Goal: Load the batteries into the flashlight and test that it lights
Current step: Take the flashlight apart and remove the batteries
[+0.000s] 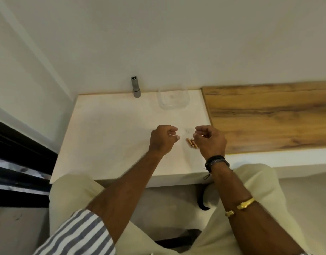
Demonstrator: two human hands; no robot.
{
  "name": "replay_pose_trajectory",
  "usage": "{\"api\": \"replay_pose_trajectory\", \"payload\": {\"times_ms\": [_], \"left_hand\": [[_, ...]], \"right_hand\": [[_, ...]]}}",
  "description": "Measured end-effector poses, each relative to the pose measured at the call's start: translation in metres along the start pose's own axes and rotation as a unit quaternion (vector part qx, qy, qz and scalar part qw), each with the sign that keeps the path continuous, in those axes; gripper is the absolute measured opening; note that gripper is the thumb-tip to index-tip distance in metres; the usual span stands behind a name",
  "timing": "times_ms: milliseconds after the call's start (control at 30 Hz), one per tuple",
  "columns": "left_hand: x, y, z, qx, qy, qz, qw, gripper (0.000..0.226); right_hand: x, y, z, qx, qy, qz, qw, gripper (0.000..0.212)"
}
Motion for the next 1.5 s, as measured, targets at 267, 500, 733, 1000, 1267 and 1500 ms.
{"api": "replay_pose_trajectory", "payload": {"times_ms": [267,500,733,1000,1267,1500], "left_hand": [[0.049,-0.004,-0.006,0.088,-0.137,-0.197,0.967,0.043],[0.061,-0.001,-0.021,0.112,-0.169,-0.331,0.921,0.023],[0.054,-0.005,-0.021,0.116,-0.189,-0.373,0.901,0.02],[0.043,-0.01,-0.02,0.118,-0.184,-0.36,0.907,0.019],[0.009,0.014,-0.046,0.214,-0.052,-0.295,0.93,0.019],[-0.021,0.054,-0.121,0.21,0.046,-0.273,0.938,0.015]], "right_hand": [[0.003,0.038,-0.007,0.008,-0.037,0.215,0.976,0.035],[0.015,0.043,-0.015,-0.026,-0.05,0.291,0.955,0.027],[0.022,0.037,-0.023,-0.041,-0.067,0.321,0.944,0.017],[0.027,0.033,-0.023,-0.04,-0.082,0.332,0.939,0.01],[0.028,-0.004,-0.049,-0.07,-0.078,0.267,0.958,0.008],[0.052,-0.088,-0.127,-0.161,-0.052,0.257,0.951,0.01]]}}
Point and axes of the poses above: each hand's wrist, its own z-axis away from the middle knuckle, its own x-axis out of the palm, y = z × x, the point moved 3 cm from there along -z, towards the middle knuckle, and after that the axes turned 10 degrees about z, right-handed, at the moved point
